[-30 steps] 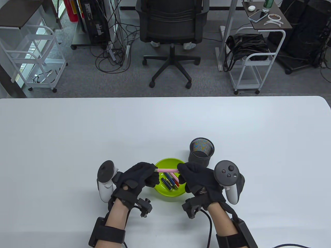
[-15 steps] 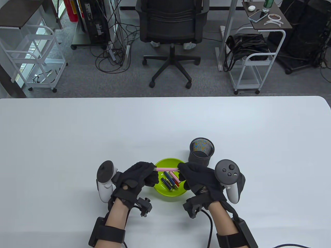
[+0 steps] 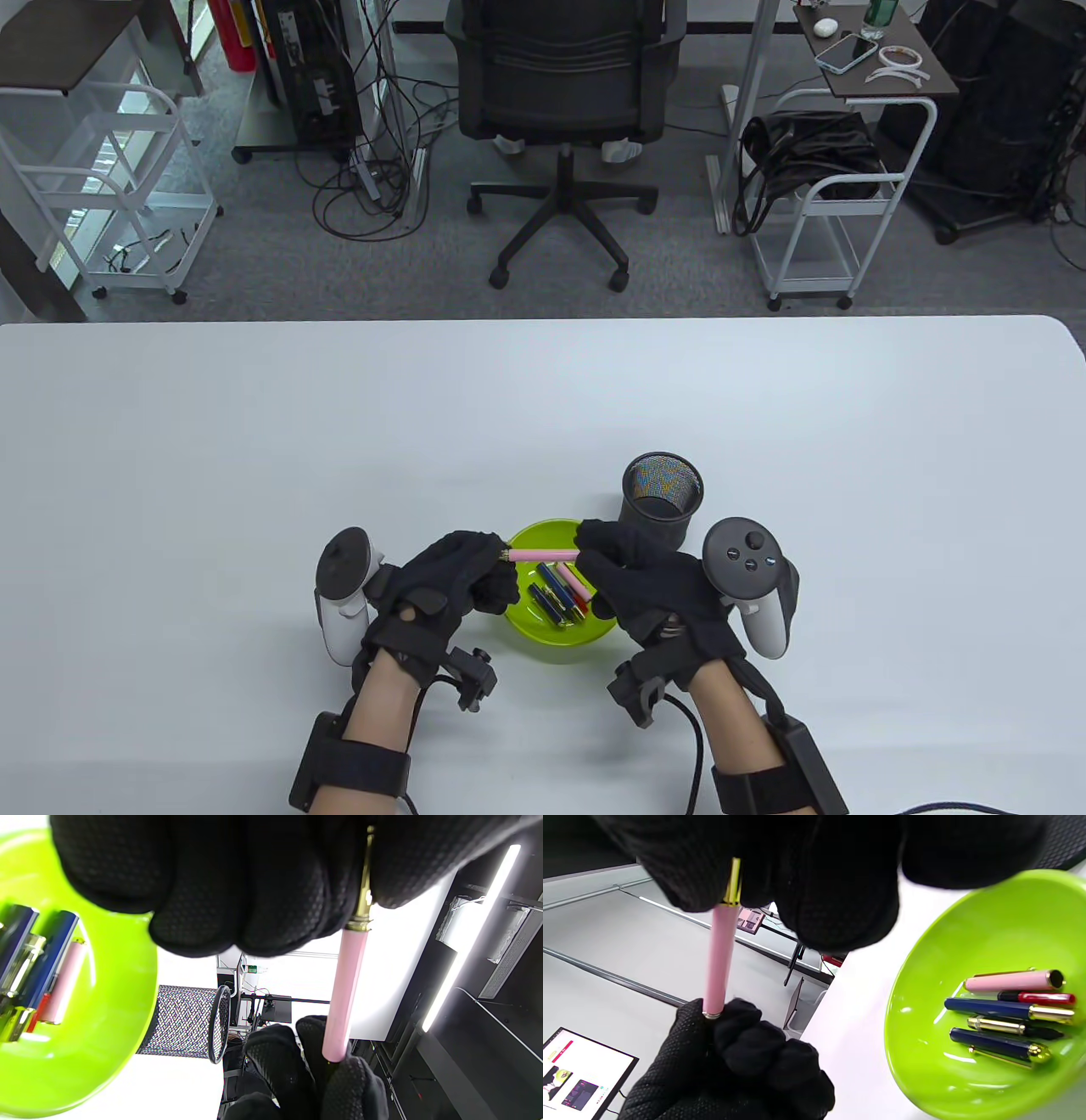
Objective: Assemble fountain pens from components
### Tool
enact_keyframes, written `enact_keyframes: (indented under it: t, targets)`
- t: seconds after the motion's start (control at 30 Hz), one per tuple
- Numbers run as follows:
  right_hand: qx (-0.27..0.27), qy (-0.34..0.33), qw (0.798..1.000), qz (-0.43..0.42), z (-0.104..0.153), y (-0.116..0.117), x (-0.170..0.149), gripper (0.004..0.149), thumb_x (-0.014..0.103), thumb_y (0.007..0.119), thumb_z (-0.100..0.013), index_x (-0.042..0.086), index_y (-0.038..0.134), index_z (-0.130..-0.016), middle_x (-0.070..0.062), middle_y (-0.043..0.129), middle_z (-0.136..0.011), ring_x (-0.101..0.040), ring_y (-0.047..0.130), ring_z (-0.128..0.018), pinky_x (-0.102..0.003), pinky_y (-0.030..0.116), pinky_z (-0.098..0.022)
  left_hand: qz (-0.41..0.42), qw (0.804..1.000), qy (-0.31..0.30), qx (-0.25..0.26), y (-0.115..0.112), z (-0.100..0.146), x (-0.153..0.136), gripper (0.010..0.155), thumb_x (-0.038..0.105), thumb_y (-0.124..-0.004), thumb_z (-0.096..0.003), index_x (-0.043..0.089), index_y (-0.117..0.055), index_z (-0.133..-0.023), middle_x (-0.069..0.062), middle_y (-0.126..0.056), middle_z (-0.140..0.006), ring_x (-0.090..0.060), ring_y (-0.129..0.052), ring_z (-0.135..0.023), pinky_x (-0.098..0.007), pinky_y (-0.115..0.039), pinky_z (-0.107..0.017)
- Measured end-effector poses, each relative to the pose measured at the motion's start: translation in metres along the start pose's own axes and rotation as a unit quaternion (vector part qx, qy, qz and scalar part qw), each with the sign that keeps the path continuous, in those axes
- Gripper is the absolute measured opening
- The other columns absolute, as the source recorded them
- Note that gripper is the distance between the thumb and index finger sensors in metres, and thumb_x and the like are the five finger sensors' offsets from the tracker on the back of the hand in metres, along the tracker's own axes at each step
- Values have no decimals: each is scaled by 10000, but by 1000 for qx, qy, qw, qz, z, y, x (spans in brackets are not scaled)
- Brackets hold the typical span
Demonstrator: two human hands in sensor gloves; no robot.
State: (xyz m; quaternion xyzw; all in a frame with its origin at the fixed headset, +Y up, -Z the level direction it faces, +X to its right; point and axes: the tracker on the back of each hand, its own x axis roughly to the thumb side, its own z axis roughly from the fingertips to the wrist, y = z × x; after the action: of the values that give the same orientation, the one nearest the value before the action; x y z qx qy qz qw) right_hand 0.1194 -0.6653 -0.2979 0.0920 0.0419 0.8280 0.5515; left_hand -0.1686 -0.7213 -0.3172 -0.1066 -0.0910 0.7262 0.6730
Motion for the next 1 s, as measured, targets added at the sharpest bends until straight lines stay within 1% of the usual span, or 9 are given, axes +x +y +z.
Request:
enact_keyframes:
  t: [0.1, 0.2, 0.27, 0.43, 0.57, 0.73, 0.8, 0.87, 1.0]
  targets:
    - [-25, 21, 999, 34, 0, -1, -2, 500, 538, 749, -448, 175, 948, -727, -123, 1005, -623, -246, 1023, -296, -441, 875, -170, -4, 1000, 3, -5, -1, -1, -1, 387, 497, -744, -550, 188, -889, -734, -52, -980, -630, -288, -964, -587, -511, -799, -462]
    - [-7, 16, 1000, 4, -1, 0, -5, 611, 559, 788, -428, 166, 811, -895, -137, 928, -764, -253, 1014, -344, -439, 871, -193, -4, 1000, 5, -3, -1, -1, -1, 387, 497, -742, -551, 190, -887, -736, -51, -979, -632, -287, -964, -588, -510, -800, -464]
    - [6, 8, 1000, -9, -2, -1, -4, 560, 472, 829, -441, 188, 775, -921, -130, 884, -823, -248, 1005, -381, -439, 869, -210, -1, 1000, 3, 0, 0, 0, 0, 388, 496, -742, -550, 187, -888, -735, -51, -980, -630, -288, -964, -587, -511, -799, -463]
    - [-21, 21, 999, 32, 0, -1, -3, 494, 536, 759, -446, 173, 941, -727, -134, 992, -640, -256, 1021, -322, -455, 874, -195, -7, 1000, 3, -3, -1, 0, 0, 389, 495, -745, -549, 183, -891, -731, -54, -981, -626, -291, -965, -583, -513, -798, -461]
    - [12, 5, 1000, 2, -2, -1, -3, 572, 505, 849, -421, 173, 799, -885, -121, 906, -787, -250, 1006, -388, -450, 871, -227, -5, 1000, 2, 2, 0, 1, 1, 389, 496, -741, -549, 187, -888, -734, -52, -980, -629, -290, -964, -586, -511, -799, -462]
    - [-10, 22, 999, 30, -1, 0, -4, 477, 537, 772, -440, 181, 958, -697, -120, 1011, -606, -259, 1022, -311, -463, 875, -200, -12, 1000, -2, 0, -1, 1, 3, 389, 496, -743, -548, 185, -890, -730, -52, -981, -626, -291, -965, -583, -513, -799, -460]
    - [-8, 18, 1000, 22, -1, 0, -5, 523, 551, 769, -430, 169, 930, -749, -131, 994, -649, -267, 1019, -331, -469, 870, -208, -10, 1000, 0, 1, -1, 1, 2, 388, 495, -743, -548, 186, -889, -731, -52, -980, -627, -289, -964, -585, -512, -799, -462]
    - [11, 10, 1000, 14, -1, 0, -3, 644, 534, 806, -417, 128, 776, -915, -129, 921, -764, -257, 1009, -379, -460, 869, -227, -6, 1000, 0, 2, 0, 1, 2, 388, 494, -742, -549, 185, -888, -733, -54, -980, -629, -290, -963, -587, -513, -798, -462]
    - [-10, 2, 999, 43, 1, 2, 3, 476, 446, 812, -442, 179, 864, -833, -120, 945, -737, -253, 1012, -375, -465, 870, -229, -21, 1000, -2, 4, -1, 2, 3, 389, 496, -741, -546, 187, -890, -729, -52, -982, -624, -288, -967, -581, -510, -802, -457]
